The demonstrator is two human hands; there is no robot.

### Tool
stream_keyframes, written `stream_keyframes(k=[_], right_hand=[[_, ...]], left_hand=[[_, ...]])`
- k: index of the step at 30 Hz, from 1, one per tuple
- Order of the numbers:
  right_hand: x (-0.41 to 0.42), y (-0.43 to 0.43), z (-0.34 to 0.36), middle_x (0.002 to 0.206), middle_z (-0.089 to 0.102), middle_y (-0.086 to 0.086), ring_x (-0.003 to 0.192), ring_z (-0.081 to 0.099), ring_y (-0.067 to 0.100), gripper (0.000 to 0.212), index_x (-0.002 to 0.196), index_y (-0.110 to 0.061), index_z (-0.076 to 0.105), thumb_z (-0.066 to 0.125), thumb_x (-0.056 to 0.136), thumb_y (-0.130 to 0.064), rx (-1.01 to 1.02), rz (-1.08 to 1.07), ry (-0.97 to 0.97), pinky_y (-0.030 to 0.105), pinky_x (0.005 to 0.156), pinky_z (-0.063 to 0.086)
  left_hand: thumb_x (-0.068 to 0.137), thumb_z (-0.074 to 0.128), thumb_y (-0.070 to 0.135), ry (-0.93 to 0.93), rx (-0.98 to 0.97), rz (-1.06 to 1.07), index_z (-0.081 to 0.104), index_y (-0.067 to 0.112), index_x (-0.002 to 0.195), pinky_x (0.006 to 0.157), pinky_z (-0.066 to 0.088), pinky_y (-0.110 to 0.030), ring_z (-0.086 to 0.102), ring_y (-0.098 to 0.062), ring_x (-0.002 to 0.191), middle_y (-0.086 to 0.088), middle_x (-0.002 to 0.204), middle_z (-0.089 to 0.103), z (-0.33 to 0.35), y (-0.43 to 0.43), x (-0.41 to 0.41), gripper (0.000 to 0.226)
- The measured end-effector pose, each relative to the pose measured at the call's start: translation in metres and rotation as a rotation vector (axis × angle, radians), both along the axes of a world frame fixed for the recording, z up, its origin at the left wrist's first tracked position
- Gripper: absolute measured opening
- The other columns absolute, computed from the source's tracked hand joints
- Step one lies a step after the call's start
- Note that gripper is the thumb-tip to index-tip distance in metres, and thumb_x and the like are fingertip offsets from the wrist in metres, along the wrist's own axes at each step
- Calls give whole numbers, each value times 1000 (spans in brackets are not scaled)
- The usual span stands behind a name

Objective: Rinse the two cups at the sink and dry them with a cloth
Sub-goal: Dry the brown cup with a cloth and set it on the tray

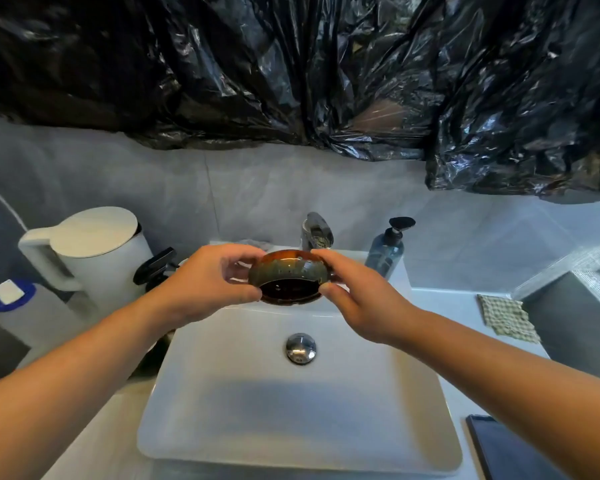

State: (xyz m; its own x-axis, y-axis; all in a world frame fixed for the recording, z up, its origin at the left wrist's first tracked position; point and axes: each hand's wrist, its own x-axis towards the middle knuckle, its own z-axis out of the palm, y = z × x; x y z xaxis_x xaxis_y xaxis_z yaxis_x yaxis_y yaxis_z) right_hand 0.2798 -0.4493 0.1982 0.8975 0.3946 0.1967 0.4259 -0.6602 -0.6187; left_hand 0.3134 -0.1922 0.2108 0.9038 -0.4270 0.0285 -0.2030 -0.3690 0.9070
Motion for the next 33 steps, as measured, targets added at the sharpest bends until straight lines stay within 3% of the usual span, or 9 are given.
stream_keyframes(k=[2, 5, 9, 15, 19, 22, 28, 30, 33], right_hand=[[5, 16, -5, 116, 67, -1, 103, 61, 12, 30, 130, -26, 54, 45, 103, -17, 154, -45, 130, 25, 90, 50], [14, 40, -16, 102, 69, 20, 93, 66, 29, 29, 115, -4, 63, 40, 104, -18, 435, -96, 405, 38, 89, 57], [26, 68, -40, 91, 70, 19, 84, 67, 29, 40, 107, 4, 64, 34, 108, -22, 581, -137, 711, 47, 86, 58], [62, 103, -70, 102, 70, 14, 84, 66, 24, 44, 116, -5, 64, 36, 107, -37, 504, -201, 893, 34, 77, 58], [112, 128, -95, 112, 68, 9, 100, 65, 29, 28, 116, -11, 64, 50, 100, -29, 245, -345, 567, 41, 88, 56], [150, 145, -114, 87, 65, 3, 81, 60, 25, 17, 94, -14, 65, 52, 97, -24, -14, -367, 332, 31, 69, 44], [191, 160, -129, 129, 58, 13, 108, 64, 33, 45, 135, -14, 54, 64, 92, -15, -291, -381, 289, 39, 90, 55], [195, 158, -127, 119, 67, 13, 107, 65, 34, 45, 128, -13, 61, 70, 85, -7, -347, -387, 337, 37, 88, 54], [190, 154, -113, 78, 66, 6, 77, 64, 27, 10, 91, -14, 66, 60, 94, -21, -128, -432, 310, 29, 63, 48]], left_hand=[[77, 82, 3, 154, -114, -8, 75, 16, 110, 80, 61, -33, 74, -22, 97, -1, 103, 78, -11, 14, 3, 36], [59, 91, 45, 398, -317, 56, 70, 2, 111, 75, 62, -38, 74, -27, 87, -16, 100, 76, -36, 29, 7, 70], [79, 70, 36, 653, -503, 228, 77, 11, 93, 62, 61, -38, 74, -23, 75, -18, 92, 76, -58, 31, 2, 30], [97, 51, 31, 694, -554, 548, 74, 11, 103, 70, 57, -41, 70, -29, 96, -15, 100, 78, -101, 56, 5, 31], [92, 58, 27, 723, -625, 739, 71, 11, 110, 79, 56, -47, 65, -34, 109, -19, 118, 71, -130, 83, 15, 27], [95, 57, 25, 754, -700, 795, 65, 8, 122, 81, 57, -48, 63, -35, 114, -19, 122, 68, -137, 90, 22, 32], [96, 57, 25, 748, -715, 790, 63, 8, 124, 75, 59, -43, 65, -34, 111, -18, 121, 69, -140, 91, 30, 33], [94, 58, 27, 749, -700, 775, 63, 9, 125, 78, 60, -44, 66, -34, 112, -18, 122, 69, -138, 92, 30, 36], [93, 59, 27, 726, -689, 768, 64, 8, 125, 77, 61, -43, 67, -33, 111, -18, 121, 69, -133, 91, 29, 37]])
